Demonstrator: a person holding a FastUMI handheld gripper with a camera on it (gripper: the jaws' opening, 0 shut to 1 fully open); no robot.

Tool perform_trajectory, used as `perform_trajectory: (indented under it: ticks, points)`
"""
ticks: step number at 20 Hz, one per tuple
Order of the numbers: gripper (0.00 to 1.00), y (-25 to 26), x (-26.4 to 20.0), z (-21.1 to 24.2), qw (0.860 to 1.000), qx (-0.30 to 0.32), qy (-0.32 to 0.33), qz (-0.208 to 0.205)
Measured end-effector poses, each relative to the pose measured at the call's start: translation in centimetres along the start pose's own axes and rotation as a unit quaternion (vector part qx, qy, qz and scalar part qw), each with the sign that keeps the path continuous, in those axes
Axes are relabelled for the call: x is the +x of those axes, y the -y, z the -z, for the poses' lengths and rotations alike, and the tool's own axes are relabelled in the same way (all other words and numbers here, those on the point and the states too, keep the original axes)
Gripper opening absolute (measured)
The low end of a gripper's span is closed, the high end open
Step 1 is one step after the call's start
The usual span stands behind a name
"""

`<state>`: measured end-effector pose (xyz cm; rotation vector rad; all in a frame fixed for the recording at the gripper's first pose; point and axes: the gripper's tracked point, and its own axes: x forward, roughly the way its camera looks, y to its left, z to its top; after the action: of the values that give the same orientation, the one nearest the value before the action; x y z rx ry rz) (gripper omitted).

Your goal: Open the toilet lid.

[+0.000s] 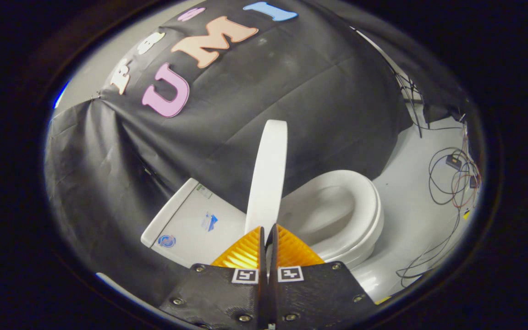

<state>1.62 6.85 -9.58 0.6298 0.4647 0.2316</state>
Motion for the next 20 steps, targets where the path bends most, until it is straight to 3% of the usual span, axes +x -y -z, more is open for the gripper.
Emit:
perform_trajectory:
  ticks: [20]
  points:
    - [0.01, -9.0, 0.2, -0.5, 0.992, -0.113, 0.030, -0.039]
